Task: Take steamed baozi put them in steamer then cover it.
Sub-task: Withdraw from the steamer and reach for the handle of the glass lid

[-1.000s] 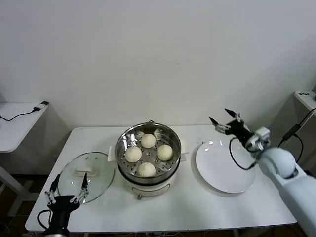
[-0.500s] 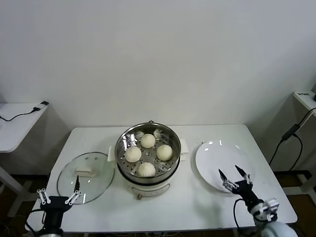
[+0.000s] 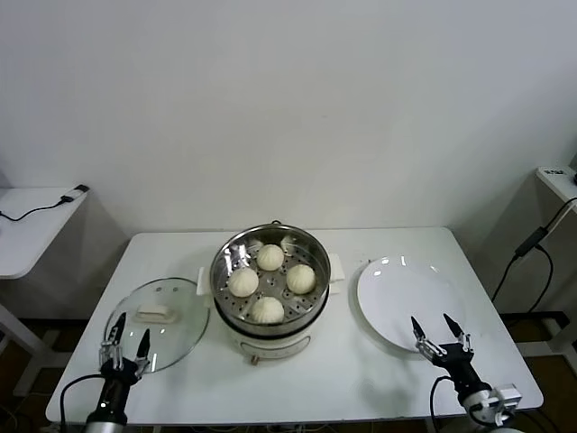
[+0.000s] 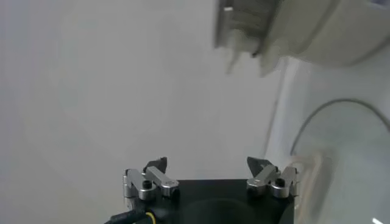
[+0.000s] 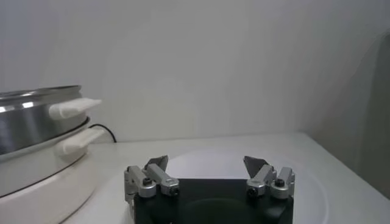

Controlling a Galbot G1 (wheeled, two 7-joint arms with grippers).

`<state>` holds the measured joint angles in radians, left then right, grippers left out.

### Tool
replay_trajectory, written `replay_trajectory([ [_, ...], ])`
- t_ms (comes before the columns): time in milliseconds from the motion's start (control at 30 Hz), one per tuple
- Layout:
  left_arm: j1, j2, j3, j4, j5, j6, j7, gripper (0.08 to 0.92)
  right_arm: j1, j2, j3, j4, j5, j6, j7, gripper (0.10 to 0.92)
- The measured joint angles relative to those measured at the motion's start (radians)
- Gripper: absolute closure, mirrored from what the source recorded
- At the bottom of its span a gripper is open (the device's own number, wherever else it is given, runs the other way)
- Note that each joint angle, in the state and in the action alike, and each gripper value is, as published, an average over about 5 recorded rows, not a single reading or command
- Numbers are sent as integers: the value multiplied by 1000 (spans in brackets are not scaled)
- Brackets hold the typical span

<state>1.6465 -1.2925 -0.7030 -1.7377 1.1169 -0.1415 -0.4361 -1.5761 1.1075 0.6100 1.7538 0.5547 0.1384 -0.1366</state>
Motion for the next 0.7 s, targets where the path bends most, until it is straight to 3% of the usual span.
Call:
replay_trajectory([
  [333,-142,48,17,209,128,-2,-34,177,-33,30,28,33,-8,0,9,203],
  [700,-254,73,35,332,174,28,-23,177,-54,54,44,57,-12,4,14,203],
])
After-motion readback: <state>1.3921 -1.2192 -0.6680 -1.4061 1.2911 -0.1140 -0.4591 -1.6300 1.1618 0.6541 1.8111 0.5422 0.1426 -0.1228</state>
